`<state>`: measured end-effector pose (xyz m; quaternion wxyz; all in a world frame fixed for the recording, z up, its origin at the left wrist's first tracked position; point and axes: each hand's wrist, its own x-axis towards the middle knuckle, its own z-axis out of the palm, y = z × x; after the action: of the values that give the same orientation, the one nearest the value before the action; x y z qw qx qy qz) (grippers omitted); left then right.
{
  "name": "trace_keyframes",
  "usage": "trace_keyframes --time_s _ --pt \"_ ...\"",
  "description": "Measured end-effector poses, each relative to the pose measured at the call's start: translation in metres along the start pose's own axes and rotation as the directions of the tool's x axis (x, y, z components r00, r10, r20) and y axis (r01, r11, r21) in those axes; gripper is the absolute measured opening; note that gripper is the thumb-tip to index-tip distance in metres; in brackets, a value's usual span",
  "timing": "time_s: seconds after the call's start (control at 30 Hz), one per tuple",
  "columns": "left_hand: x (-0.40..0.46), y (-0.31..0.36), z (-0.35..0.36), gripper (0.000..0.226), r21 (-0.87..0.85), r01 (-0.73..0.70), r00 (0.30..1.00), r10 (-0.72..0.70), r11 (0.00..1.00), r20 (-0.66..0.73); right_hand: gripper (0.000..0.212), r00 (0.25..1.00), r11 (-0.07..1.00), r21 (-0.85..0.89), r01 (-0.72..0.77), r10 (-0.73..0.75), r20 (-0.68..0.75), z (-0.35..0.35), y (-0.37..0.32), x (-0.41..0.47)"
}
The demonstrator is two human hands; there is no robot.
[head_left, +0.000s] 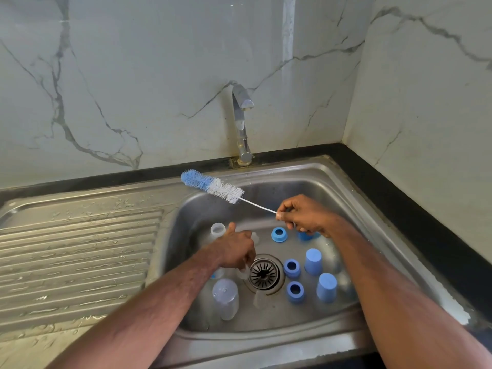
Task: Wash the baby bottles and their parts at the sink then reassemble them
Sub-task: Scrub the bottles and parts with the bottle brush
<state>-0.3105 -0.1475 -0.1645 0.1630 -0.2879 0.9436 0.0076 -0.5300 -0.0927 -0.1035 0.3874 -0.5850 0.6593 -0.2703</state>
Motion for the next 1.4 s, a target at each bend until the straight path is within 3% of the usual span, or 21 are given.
trace_keyframes --time_s 0.23,0.37,0.57,0.67,0.9,1.0,1.17,1.3,1.4 --pt "-0.009 -0.003 -0.002 0.027 0.087 -0.025 0.999 0.022 0.996 0.042 0.011 1.0 1.0 0.011 -0.007 0.007 0.008 -0.001 0.0 -0.004" --pt "-0.01 -0.006 -0.001 0.036 0.053 -0.032 0.998 0.029 0.998 0.05 0.011 1.0 1.0 0.017 -0.006 0.006 0.007 -0.002 -0.002 -0.005" --pt "0.007 -0.001 -0.007 0.04 -0.225 0.005 0.986 -0.042 0.974 -0.159 0.01 1.0 0.998 0.062 0.003 -0.004 0.016 -0.003 -0.006 -0.006" --pt "0.028 0.017 -0.019 0.032 -0.32 -0.026 0.987 -0.025 0.947 -0.156 0.01 1.0 0.997 0.074 0.008 -0.008 0.004 -0.003 -0.006 -0.003" --pt "0.065 0.058 -0.017 0.053 -0.232 -0.001 0.999 0.009 0.973 0.033 0.011 1.0 0.996 0.093 0.009 -0.011 0.018 -0.002 -0.004 -0.002" --pt "0.07 0.062 -0.014 0.051 -0.203 -0.005 0.998 0.019 0.979 0.066 0.011 1.0 0.997 0.079 0.02 -0.022 0.021 -0.001 -0.006 -0.001" --pt "0.072 0.066 -0.006 0.033 -0.227 -0.032 0.997 0.046 0.973 0.056 0.011 0.999 0.998 0.057 0.031 -0.033 0.028 0.0 -0.008 -0.003" --pt "0.069 0.064 -0.014 0.033 -0.206 -0.027 0.999 0.021 0.978 -0.031 0.011 0.999 0.998 0.062 0.032 -0.033 0.008 -0.001 -0.008 -0.005" --pt "0.055 0.041 -0.031 0.027 -0.471 0.027 0.983 -0.108 0.882 -0.147 0.012 0.998 0.996 0.079 0.047 -0.045 -0.038 -0.002 -0.009 -0.007"
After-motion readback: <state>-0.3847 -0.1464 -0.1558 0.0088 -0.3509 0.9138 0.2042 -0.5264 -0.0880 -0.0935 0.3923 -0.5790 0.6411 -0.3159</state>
